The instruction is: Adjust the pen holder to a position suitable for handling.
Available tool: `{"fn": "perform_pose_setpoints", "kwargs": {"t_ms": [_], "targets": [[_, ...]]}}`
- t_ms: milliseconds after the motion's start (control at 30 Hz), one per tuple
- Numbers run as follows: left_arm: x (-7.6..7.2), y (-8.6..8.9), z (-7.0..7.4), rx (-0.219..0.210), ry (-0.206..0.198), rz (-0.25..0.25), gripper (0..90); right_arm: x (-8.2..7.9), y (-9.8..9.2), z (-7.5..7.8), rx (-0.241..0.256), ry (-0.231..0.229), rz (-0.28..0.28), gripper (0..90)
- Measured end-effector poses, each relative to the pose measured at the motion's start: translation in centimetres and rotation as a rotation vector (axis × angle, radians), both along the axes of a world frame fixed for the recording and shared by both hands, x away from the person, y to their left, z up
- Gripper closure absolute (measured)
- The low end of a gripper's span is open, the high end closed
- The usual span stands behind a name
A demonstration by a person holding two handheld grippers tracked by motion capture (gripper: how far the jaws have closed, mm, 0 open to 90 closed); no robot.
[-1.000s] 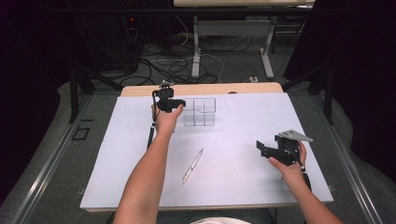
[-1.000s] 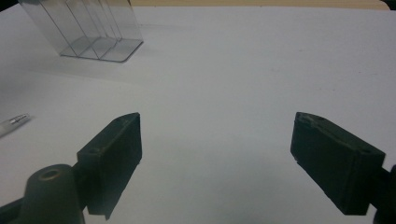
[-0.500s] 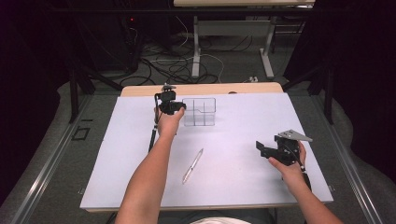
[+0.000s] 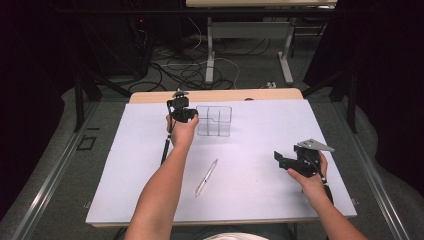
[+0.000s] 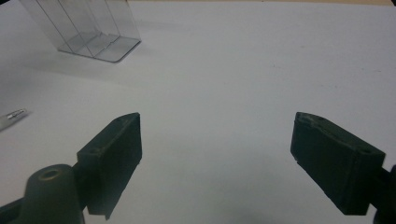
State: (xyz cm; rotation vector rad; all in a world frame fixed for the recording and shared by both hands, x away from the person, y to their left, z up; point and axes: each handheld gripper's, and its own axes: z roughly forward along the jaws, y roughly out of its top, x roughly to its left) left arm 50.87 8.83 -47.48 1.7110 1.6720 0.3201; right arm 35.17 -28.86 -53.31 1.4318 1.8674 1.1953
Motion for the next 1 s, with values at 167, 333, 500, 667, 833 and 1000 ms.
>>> {"fn": "perform_pose_setpoints", "kwargs": {"t_ms": [167, 333, 500, 667, 833, 1000], "targets": [[0.0, -0.4, 0.1, 0.021, 0.002, 0.011, 85.9, 0.0, -0.1, 0.1, 0.0, 0.0, 0.003, 16.2], [-0.1, -0.3, 0.3, 0.042, 0.007, 0.006, 86.6, 0.0, 0.0, 0.0, 0.006, 0.001, -0.001, 16.2], [-0.1, -0.2, 0.3, 0.057, 0.005, 0.005, 87.4, 0.0, -0.1, 0.0, -0.002, -0.003, 0.003, 16.2], [-0.3, -0.4, 0.4, 0.062, 0.009, 0.003, 87.4, 0.0, 0.0, 0.0, 0.0, 0.004, 0.0, 16.2], [-0.7, -0.5, 0.6, 0.08, 0.014, 0.005, 87.3, 0.0, -0.1, 0.0, -0.003, -0.003, 0.0, 16.2], [-1.4, -0.5, 0.7, 0.088, 0.026, -0.002, 87.3, 0.0, -0.1, 0.0, -0.003, -0.002, 0.001, 16.2]]}}
